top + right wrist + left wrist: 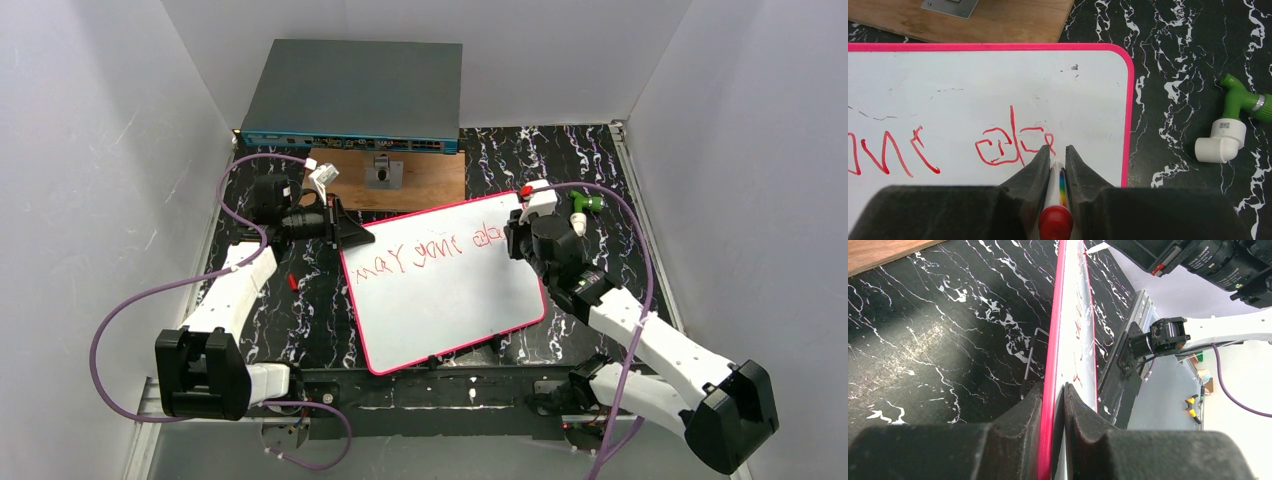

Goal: Write a sentence on the whiteboard

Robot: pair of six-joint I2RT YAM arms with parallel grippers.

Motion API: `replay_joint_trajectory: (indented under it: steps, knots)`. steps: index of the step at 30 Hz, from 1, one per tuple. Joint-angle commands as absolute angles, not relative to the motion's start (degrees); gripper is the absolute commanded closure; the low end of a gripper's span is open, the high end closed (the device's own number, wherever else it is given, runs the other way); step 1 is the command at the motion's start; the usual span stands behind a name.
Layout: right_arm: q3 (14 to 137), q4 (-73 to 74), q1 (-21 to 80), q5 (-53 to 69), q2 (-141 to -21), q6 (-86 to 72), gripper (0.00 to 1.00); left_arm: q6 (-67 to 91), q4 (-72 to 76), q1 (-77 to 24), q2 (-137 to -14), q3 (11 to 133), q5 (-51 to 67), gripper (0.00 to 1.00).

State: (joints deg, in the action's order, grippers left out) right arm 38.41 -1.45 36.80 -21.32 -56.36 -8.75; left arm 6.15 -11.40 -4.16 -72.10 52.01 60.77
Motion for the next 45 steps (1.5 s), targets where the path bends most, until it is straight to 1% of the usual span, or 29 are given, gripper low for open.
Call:
replay_joint_trajectory:
  steps: [1, 6, 10, 20, 35, 45]
  knots:
    - [42.62, 1.83, 36.74, -22.27, -52.65, -8.42, 0.99, -2.54, -11.25, -4.57, -71.2, 51.19, 51.06, 1.0]
    - [43.76, 1.52, 36.74, -23.28, -51.72, -7.81, 0.99, -2.48, -11.25, -4.59, -71.2, 51.19, 51.04, 1.0]
    - [43.68, -1.34, 36.6, -24.94, -54.4, -6.77, 0.99, -2.47, -11.19, -4.57, -70.94, 51.16, 51.03, 1.0]
    - [45.03, -6.57, 35.7, -23.66, -60.13, -6.14, 0.99, -2.49, -11.4, -4.61, -70.74, 51.06, 50.82, 1.0]
    - [46.1, -8.13, 34.37, -21.48, -62.37, -4.83, 0.99, -2.79, -11.68, -4.58, -70.76, 51.15, 50.71, 1.0]
    - [42.1, -5.78, 34.37, -20.94, -59.97, -8.63, 0.99, -2.86, -11.69, -4.57, -71.01, 51.22, 50.71, 1.0]
